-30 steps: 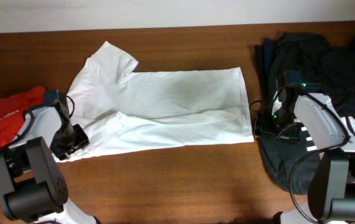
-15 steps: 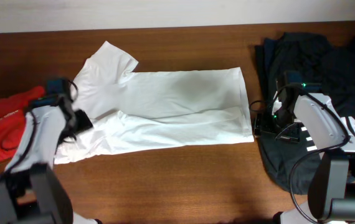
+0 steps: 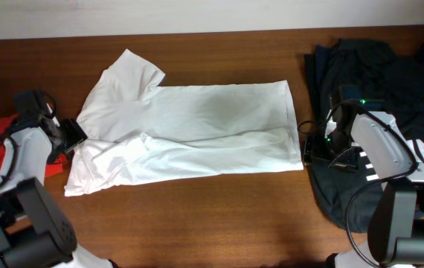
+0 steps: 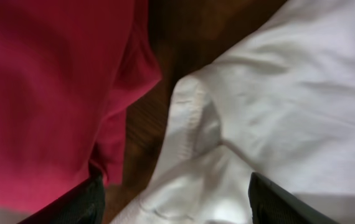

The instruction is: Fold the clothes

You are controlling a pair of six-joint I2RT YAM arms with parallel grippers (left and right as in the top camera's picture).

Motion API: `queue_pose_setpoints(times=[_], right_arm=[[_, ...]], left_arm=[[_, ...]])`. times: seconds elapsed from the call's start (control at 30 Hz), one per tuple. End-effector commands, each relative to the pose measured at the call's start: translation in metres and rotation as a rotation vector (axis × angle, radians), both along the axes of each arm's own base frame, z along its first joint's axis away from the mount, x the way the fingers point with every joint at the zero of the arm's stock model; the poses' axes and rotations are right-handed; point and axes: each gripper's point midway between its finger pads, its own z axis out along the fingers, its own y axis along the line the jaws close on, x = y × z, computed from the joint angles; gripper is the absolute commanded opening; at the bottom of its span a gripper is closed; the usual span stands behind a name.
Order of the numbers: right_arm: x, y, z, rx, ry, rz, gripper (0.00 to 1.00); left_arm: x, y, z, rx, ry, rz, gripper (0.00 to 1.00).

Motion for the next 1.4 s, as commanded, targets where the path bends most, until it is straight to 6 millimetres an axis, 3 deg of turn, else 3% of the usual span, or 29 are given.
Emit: queue_pose_setpoints(times=[0.0,0.17,0.23,0.33,0.43,0.53,0.63,0.77,0.83,0.97,1.07,1.17,1.37], right_arm=[[0.001,-0.004,0.007,-0.014,-0.023,-0.009,0.81],[0.002,-0.004,0.007,-0.014,-0.027,-0.009,0.81],[0.004,-0.004,0.007,-0.014,-0.034,-0.008,0.82],[0.009,-0.004,0.007,-0.016,-0.056,-0.009,0.82],[0.013,-0.003,0.007,-0.008,-0.073,-0.009,0.82],[0.014,-0.003,0.007,-0.006,-0.077,-0.009,0.82],[0.013,-0.003,0.007,-0.006,-0.073,-0.009,0.82],[0.011,-0.003,0.007,-0.005,-0.064,-0.009,0.82],[0.01,-0.002,0.007,-0.003,-0.057,-0.009,0.82],[0.004,-0.001,0.007,0.004,-0.034,-0.01,0.82],[0.0,-0.001,0.007,0.006,-0.02,-0.009,0.82],[0.0,-0.001,0.007,0.005,-0.021,-0.01,0.82],[0.001,-0.001,0.007,0.005,-0.021,-0.01,0.82]], left_arm=[[-0.006,0.011,-0.027,-0.059,0.035,0.003,0.74],[-0.019,0.047,-0.03,-0.056,0.022,0.096,0.74],[-0.019,0.051,-0.028,-0.085,-0.001,0.108,0.73],[0.005,0.027,-0.008,-0.212,-0.111,-0.02,0.66],[0.03,0.006,0.026,-0.188,-0.172,-0.155,0.66],[0.068,-0.022,0.066,-0.088,-0.231,-0.319,0.78],[0.101,-0.045,0.097,0.043,-0.282,-0.397,0.82],[0.135,-0.066,0.114,0.174,-0.368,-0.474,0.86],[0.15,-0.068,0.114,0.215,-0.403,-0.476,0.93],[0.182,-0.07,0.094,0.243,-0.469,-0.487,0.95],[0.202,-0.07,0.057,0.23,-0.475,-0.497,0.94],[0.216,-0.072,0.032,0.223,-0.45,-0.535,0.94],[0.252,-0.085,-0.003,0.204,-0.418,-0.588,0.94]])
